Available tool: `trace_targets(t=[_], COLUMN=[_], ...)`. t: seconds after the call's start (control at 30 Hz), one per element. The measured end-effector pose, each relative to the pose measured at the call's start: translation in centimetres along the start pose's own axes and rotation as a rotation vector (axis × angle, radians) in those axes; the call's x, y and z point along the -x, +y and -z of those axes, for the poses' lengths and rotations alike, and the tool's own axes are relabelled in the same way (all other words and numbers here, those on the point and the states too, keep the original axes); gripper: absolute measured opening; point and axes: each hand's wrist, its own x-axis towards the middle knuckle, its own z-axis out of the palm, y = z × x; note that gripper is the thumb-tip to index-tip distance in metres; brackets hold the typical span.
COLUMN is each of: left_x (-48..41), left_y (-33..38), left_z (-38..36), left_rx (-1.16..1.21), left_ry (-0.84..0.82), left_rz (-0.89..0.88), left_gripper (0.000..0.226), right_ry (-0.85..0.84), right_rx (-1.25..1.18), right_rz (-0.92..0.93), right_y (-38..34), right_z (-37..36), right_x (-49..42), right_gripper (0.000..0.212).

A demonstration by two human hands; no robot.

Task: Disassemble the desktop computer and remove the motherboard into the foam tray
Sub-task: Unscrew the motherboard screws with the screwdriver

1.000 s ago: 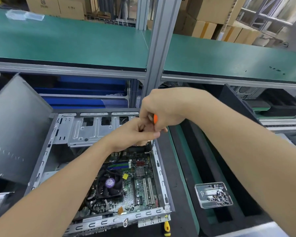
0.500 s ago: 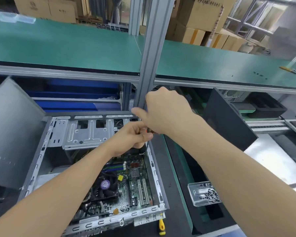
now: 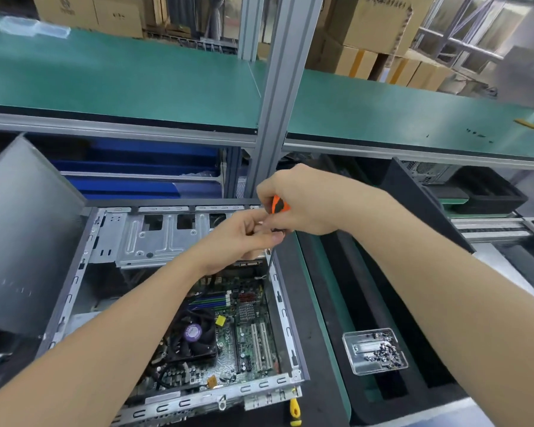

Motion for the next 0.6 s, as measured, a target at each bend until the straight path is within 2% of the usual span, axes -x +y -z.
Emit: trace_targets(t=[0.03,0.2,0.3,0.47,0.53,0.6], left_x=[-0.1,-0.6,-0.5,-0.3,-0.3,-0.2], left_y=[0.2,-0.3,-0.7,-0.9,-0.8,-0.5], left_z=[0.0,-0.2,-0.8,-1.1,-1.2,-1.6], left_rx=[-0.013,-0.027,0.036,0.045,0.029,0.027], left_ry=[-0.008,0.033,0.059,0.076,0.102,0.133], left_rz=[0.005,0.038,0.036,0.033,0.022,0.007], left_gripper=[0.002,0.025,0.022,0.013,0.012,0.009], right_ry=[-0.035,-0.151,-0.137,-0.052,0.053,0.155], right_rx=[0.005,0.041,0.013,-0.055,-0.103,-0.123], right_rz=[0.032,0.083,0.075,0.023,-0.072,-0.246], right_y=[0.2,0.4,0.4,0.0,0.0,-0.6], right_z=[0.3,0.9,0.5,0.0,-0.2,-0.8], right_x=[0.0,-0.6,-0.5,0.1,0.5,0.6], right_gripper=[0.015,0.024,0.024,0.007,0.034,0.056])
